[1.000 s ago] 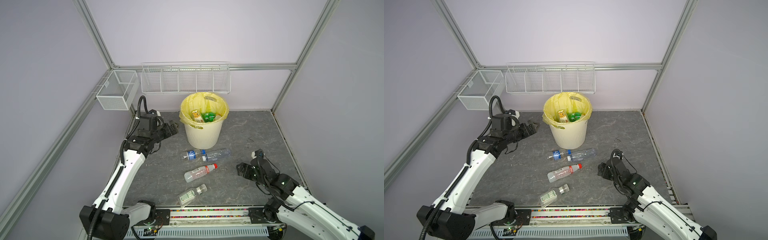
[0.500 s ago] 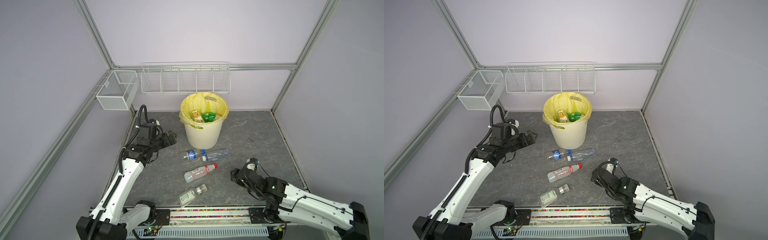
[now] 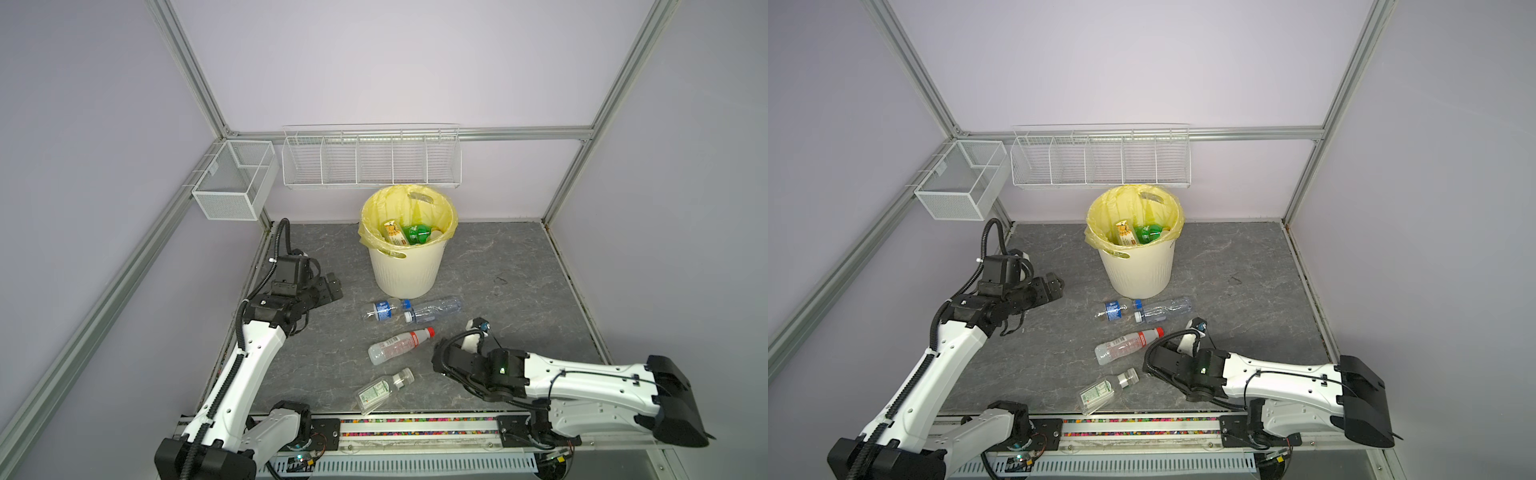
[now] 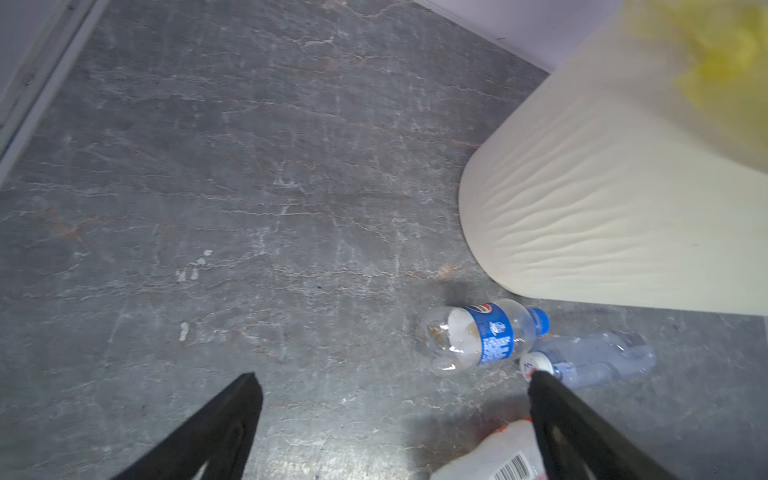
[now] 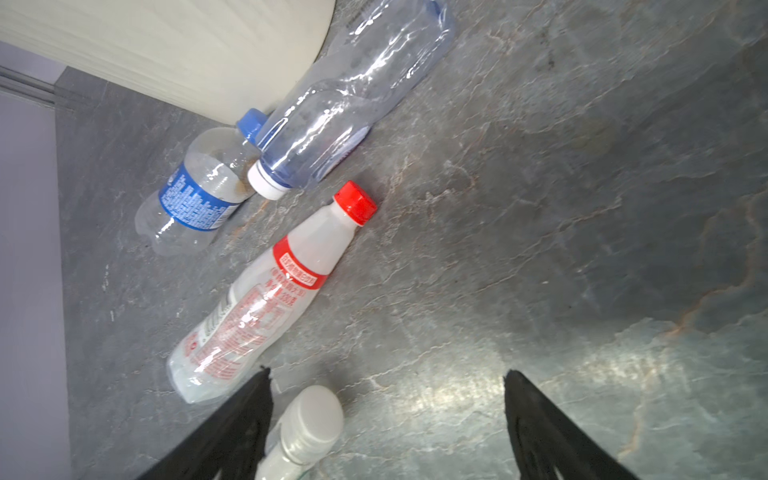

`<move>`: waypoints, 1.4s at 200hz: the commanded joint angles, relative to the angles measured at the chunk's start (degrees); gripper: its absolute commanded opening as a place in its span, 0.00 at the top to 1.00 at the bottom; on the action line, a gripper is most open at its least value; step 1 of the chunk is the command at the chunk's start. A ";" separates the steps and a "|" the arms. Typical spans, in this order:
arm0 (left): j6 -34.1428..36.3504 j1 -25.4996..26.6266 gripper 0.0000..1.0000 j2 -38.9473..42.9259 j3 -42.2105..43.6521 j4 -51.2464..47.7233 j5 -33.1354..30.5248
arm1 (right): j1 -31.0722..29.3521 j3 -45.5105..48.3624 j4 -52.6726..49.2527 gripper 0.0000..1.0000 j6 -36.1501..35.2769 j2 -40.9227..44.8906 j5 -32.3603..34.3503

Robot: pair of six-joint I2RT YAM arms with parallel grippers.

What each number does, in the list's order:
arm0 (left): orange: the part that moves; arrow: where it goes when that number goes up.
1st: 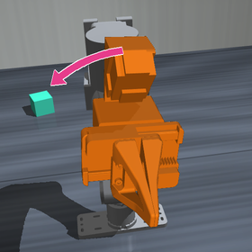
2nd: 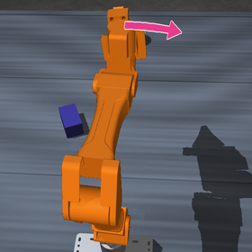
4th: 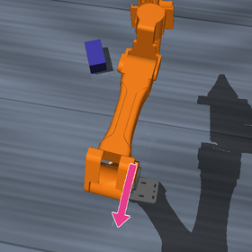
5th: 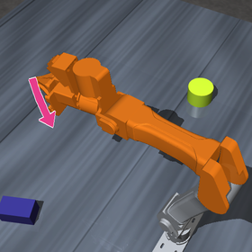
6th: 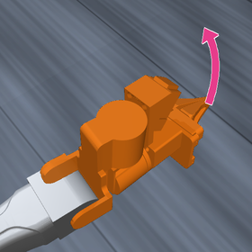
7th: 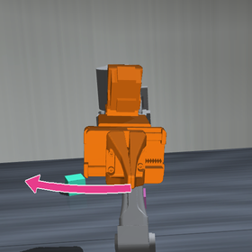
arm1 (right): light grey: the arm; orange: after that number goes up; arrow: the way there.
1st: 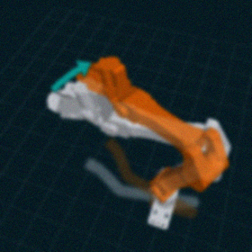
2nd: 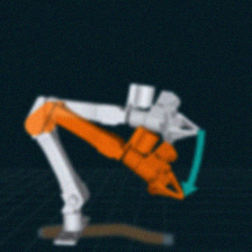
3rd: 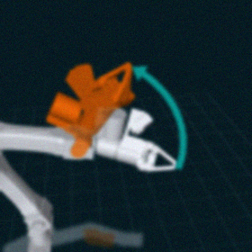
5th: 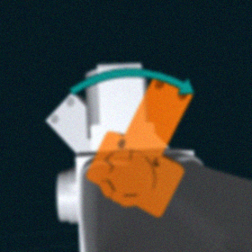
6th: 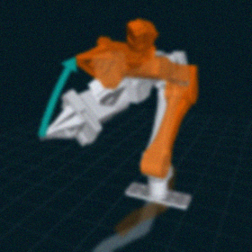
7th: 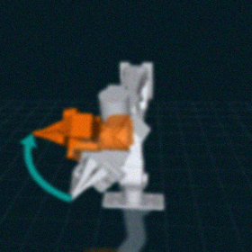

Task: Throw the plastic bottles in the bin
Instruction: 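Draw the left gripper back while the right gripper reaches toward the small square bottle, then lower the right gripper onto the small square bottle's cap and close it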

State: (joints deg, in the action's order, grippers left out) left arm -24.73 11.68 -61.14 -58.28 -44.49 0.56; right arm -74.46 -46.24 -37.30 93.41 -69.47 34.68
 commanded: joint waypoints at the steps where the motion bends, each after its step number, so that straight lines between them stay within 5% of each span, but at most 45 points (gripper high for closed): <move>1: 1.44 -1.22 0.00 1.43 1.64 -2.62 -1.64 | -0.95 -1.49 -2.22 0.11 6.93 -3.08 -1.94; 74: 1.27 -1.31 0.00 4.39 3.15 -2.29 -2.34 | -7.06 -7.60 -6.05 0.11 20.71 -9.00 0.57; 173: 1.38 -1.38 0.00 6.25 3.52 -2.27 -3.33 | -10.07 -15.76 -0.17 0.11 28.59 -25.10 -7.02; 280: 1.96 -1.31 0.00 5.62 3.35 -3.31 -2.92 | -10.62 -16.06 6.96 0.11 36.96 -31.67 -9.14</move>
State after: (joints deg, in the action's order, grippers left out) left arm -23.68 10.61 -56.14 -55.37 -46.02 -1.69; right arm -84.64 -62.26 -32.49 111.57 -99.35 29.08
